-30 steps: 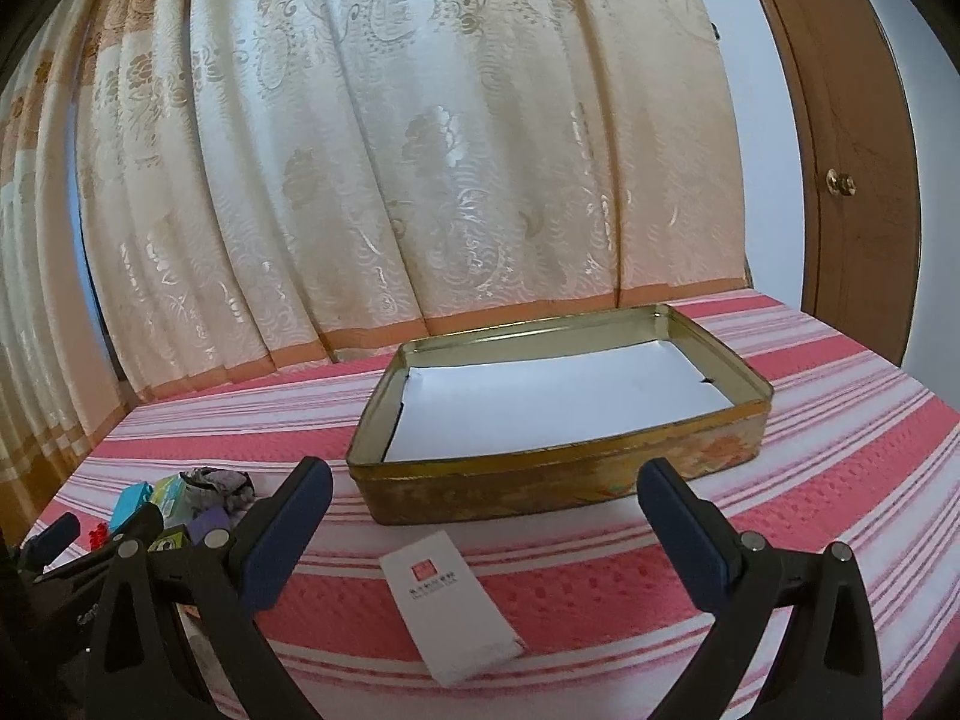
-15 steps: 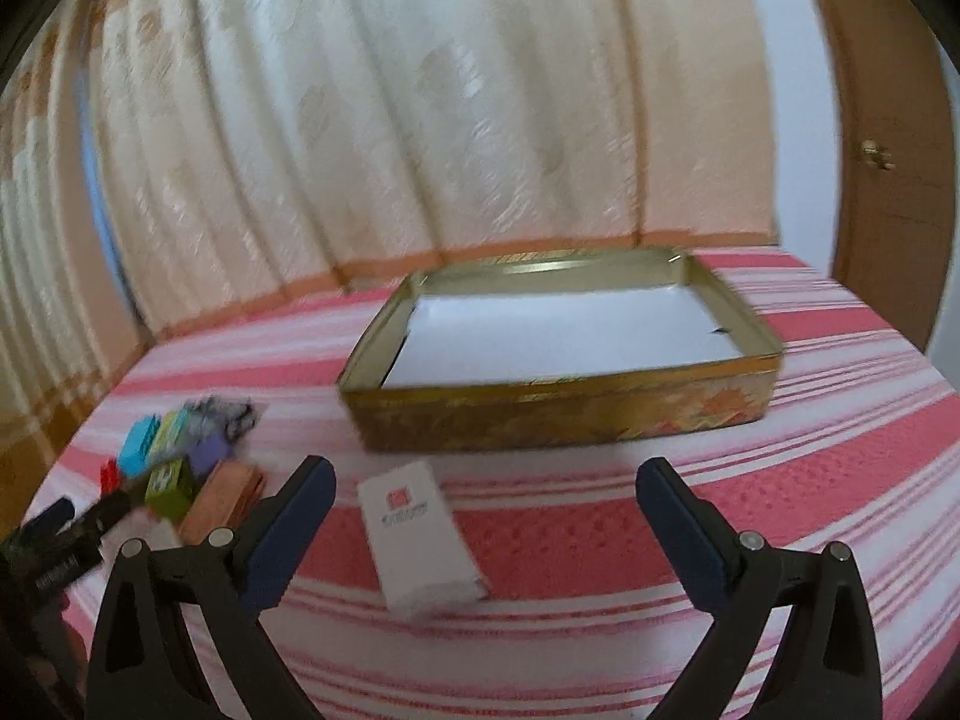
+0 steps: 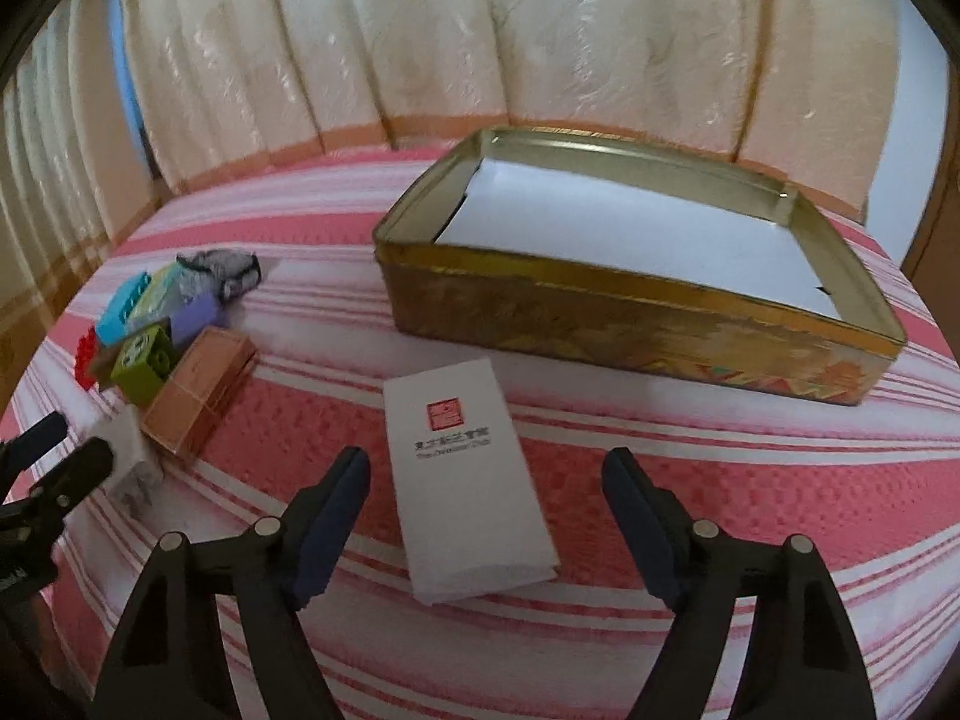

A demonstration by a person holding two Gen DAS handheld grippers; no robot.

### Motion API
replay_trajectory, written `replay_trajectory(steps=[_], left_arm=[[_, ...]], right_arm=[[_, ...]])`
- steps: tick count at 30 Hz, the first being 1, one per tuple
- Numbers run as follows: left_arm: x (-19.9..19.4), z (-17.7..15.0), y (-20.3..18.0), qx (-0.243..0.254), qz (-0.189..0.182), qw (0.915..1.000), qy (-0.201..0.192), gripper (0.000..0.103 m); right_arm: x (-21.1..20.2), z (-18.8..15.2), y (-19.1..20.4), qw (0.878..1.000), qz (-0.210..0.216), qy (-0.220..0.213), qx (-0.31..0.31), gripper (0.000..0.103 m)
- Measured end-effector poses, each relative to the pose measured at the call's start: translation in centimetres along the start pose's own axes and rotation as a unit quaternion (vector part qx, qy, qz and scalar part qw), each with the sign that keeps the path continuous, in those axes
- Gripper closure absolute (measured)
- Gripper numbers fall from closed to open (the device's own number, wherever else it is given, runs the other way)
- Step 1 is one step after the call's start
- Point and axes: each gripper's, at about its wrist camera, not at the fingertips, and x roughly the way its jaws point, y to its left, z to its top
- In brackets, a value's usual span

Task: Organize rigid objects
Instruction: 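Grasp the white plug charger with the left gripper while the right grasps the white card box, then carry the charger and card box with both grippers over the gold tin tray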

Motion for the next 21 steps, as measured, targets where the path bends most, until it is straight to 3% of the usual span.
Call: replay_trajectory(steps=[4,6,9,11,15,19,20,21], left_arm=[[1.8,0.1,-0.1,-0.007,-0.015,0.9991,0.038,0.015],[1.8,0.4,-0.4,-0.006,-0.015,0.9994,0.032,0.015],[2.3,0.4,-0.6,-0.011,-0.011,0.9993,0.035,0.023],[2.3,0.3,-0.7,-0.011,-0.010,0.9993,0.034,0.024],[2.0,0.3,-0.1,-0.001,-0.003,0.9991,0.041,0.042],[1.1,0.2,1.7,-0.010,-0.012,0.9973,0.072,0.042],[0.9,0.2,2.3,-0.017,-0.017,0.9964,0.081,0.039],[0.7,0.2,2.9,-0.026,-0.019,0.9957,0.087,0.030]], right_arm=[[0.6,0.2,0.3,1.000,0.003,0.014,-0.010,0.030],[0.6,0.2,0.4,1.000,0.000,0.015,-0.015,0.033],[0.5,0.2,0.8,1.000,-0.008,0.013,-0.026,0.052],[0.5,0.3,1.2,0.999,-0.004,0.011,-0.033,0.056],[0.4,0.2,1.2,0.999,-0.001,0.012,-0.037,0.058],[0.2,-0.1,1.1,0.999,0.001,0.013,-0.041,0.058],[0.1,-0.2,1.0,0.999,0.002,0.013,-0.041,0.058],[0.0,-0.3,1.0,0.999,0.003,0.014,-0.040,0.058]])
